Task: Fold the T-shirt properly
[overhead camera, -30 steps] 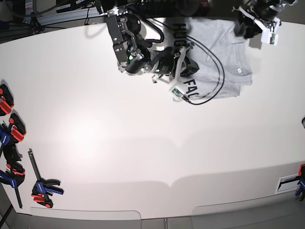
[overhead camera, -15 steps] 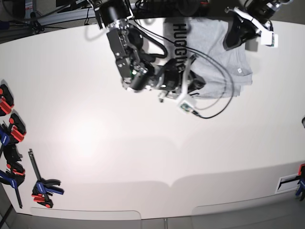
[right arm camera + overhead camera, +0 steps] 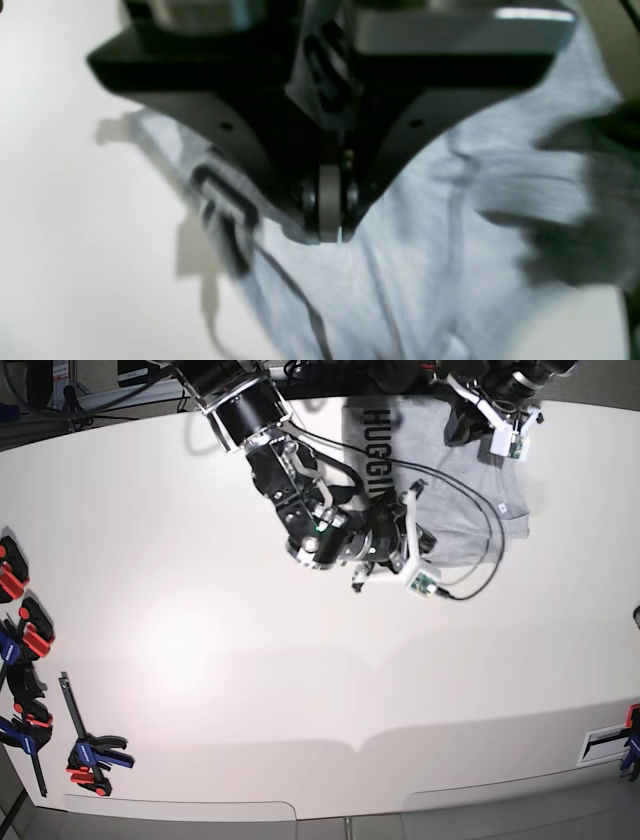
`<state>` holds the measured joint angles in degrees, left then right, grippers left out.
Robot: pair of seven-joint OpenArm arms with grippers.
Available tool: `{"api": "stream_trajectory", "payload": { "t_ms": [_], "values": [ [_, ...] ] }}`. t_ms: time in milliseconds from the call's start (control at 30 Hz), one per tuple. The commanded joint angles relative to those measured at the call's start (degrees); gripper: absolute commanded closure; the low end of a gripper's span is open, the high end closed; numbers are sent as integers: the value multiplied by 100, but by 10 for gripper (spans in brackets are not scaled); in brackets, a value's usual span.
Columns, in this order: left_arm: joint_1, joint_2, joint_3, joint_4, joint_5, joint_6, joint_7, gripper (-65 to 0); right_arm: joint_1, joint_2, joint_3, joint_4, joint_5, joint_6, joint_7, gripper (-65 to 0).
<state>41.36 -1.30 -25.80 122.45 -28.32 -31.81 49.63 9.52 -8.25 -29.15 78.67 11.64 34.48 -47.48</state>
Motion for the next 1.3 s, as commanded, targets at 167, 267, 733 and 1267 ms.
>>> {"api": "stream_trajectory", "payload": {
  "t_ms": [167, 267, 733, 1267],
  "values": [
    [-162, -136, -2, -1161, 280, 286, -177, 0, 317, -75, 50, -610, -293, -494, 422, 0],
    [-393, -299, -2, -1453, 376, 496, -177, 0, 297, -75, 122, -643, -415, -623, 164, 0],
    [-1510, -765, 0, -1515, 1329, 1001, -413, 0, -649, -75, 1615, -83, 402, -240, -651, 0],
    [-2579, -1569, -22, -2573, 577, 1003, -623, 0, -1725, -75, 1910, 3038, 1818, 227, -986, 0]
  ]
}}
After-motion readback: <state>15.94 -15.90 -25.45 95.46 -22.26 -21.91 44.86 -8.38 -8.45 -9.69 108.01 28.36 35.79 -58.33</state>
